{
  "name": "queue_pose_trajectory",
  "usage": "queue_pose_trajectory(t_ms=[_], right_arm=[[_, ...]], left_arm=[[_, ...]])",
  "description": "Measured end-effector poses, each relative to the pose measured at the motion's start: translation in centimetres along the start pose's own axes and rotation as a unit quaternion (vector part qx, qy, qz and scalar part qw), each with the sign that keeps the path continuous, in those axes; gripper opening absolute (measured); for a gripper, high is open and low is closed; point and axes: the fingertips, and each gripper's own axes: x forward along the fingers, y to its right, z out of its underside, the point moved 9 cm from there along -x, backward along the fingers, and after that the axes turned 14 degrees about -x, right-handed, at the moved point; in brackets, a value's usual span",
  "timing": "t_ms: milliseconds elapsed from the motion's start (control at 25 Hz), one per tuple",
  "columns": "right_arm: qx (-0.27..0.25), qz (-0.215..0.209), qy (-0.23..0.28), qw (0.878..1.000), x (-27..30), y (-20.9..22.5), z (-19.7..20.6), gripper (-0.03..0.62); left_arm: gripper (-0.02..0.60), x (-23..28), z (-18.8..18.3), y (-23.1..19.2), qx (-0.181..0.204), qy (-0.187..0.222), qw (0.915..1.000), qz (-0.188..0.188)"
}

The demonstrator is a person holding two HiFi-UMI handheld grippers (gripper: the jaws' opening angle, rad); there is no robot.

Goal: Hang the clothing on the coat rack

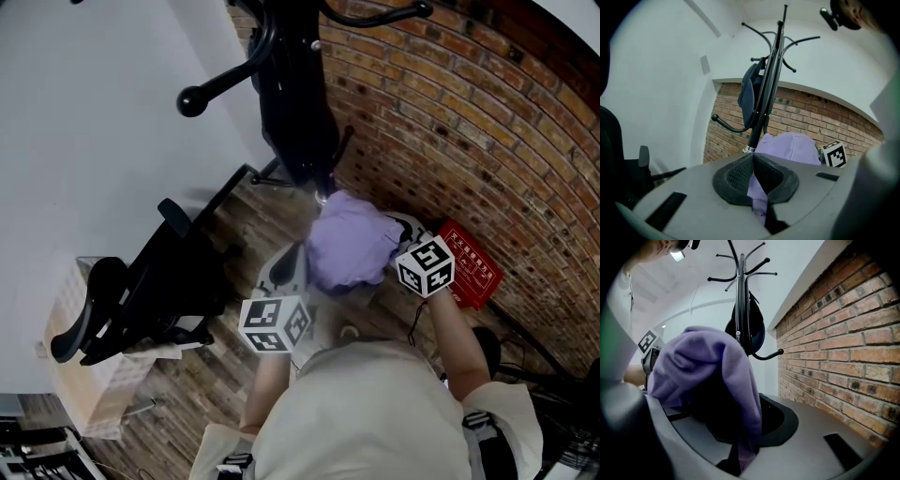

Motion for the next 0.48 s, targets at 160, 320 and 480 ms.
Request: queue_pose_trajectory(t_ms=[160,320,480], right_arm=[[-0.003,0.016,0.002,1.0,-0.7,-1.2,0.5,0.028],[0.005,0.038,-0.002,0.999,-1.8,-2.1,0.8,0.067],[0.012,0.052,-0.007,0.999,-3.0,-3.1,1.2,0.077]], left_arm=[[0.005,-0.8,0.3,-0.4,-0.001,-0.003,1.0,-0.004],[0.005,-1.9,0.9,-0.5,-0.002,-0.012,0.9999,-0.005],[0.005,-3.2,1.3,-0.4,-0.001,-0.02,0.9998,-0.003]])
